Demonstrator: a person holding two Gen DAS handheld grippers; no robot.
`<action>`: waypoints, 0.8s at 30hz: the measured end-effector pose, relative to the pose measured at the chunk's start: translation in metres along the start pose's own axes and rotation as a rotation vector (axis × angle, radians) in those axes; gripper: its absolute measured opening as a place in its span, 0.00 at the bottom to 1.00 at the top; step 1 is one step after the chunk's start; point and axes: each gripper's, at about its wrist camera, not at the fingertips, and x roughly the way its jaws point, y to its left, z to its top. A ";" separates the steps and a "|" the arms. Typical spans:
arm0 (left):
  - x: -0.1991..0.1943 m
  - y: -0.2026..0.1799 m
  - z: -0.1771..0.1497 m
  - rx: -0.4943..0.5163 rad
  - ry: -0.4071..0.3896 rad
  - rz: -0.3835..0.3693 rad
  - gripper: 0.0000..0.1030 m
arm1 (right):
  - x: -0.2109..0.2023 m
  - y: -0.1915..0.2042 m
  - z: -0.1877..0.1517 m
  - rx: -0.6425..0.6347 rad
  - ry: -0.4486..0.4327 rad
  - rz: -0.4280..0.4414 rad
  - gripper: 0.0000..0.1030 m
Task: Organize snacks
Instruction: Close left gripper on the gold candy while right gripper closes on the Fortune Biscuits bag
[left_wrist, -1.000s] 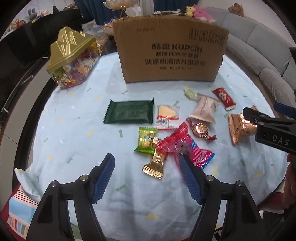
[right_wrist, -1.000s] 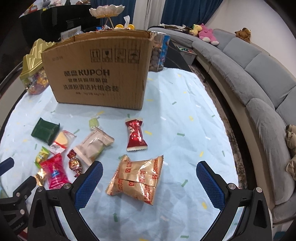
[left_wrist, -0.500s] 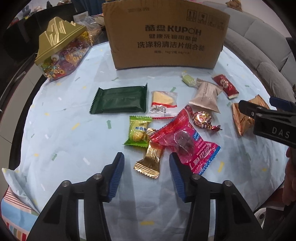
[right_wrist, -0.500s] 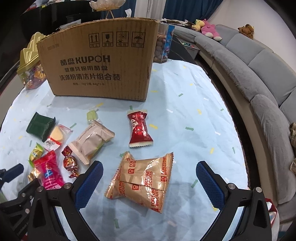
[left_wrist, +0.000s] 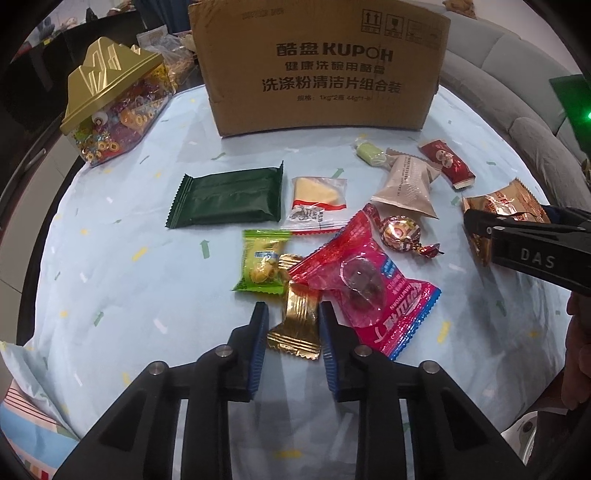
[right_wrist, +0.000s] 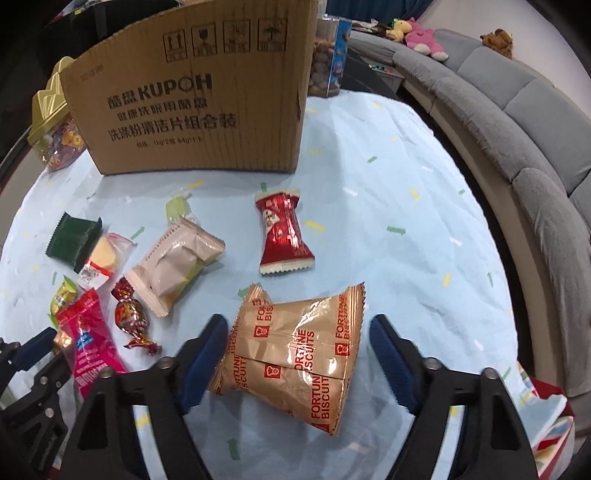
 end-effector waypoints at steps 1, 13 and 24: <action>0.000 0.000 0.000 0.003 -0.002 0.002 0.26 | 0.001 -0.001 0.000 0.003 0.005 0.009 0.63; -0.011 -0.003 -0.005 0.001 -0.025 -0.004 0.25 | -0.004 -0.001 -0.004 0.014 0.016 0.066 0.43; -0.030 0.001 -0.010 -0.014 -0.057 0.008 0.25 | -0.028 0.005 -0.013 -0.026 -0.022 0.061 0.42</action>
